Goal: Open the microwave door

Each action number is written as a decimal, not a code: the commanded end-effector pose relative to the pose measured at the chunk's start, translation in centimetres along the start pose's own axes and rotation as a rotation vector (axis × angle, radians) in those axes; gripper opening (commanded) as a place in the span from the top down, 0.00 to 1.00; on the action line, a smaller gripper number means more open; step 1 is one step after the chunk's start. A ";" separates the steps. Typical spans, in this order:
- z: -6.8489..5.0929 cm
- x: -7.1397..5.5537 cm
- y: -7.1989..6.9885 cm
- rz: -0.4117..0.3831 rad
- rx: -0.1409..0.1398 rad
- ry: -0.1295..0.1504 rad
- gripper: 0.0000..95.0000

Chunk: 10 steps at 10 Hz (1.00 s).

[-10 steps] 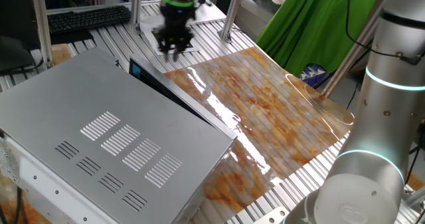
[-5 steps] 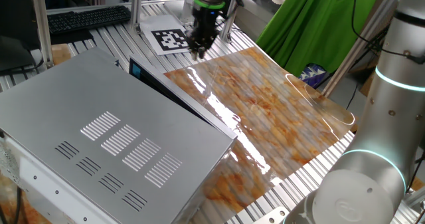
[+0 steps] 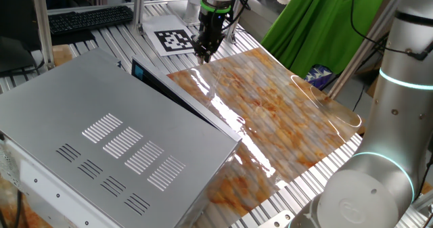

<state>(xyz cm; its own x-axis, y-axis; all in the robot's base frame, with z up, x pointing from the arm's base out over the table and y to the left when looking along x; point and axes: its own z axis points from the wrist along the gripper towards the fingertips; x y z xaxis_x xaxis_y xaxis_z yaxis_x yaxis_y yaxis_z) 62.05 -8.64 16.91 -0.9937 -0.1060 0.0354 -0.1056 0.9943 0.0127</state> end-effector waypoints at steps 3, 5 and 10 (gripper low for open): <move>1.9 -0.5 0.2 -0.001 -0.006 -0.003 1.00; 3.2 -0.8 0.3 0.002 -0.006 -0.006 1.00; 7.1 -1.3 0.6 0.014 -0.004 -0.015 1.00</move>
<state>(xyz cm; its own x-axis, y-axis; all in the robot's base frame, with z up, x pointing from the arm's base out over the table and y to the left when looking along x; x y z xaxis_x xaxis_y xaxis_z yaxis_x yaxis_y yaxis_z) 62.95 -7.87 9.69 -0.9956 -0.0907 0.0250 -0.0903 0.9958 0.0137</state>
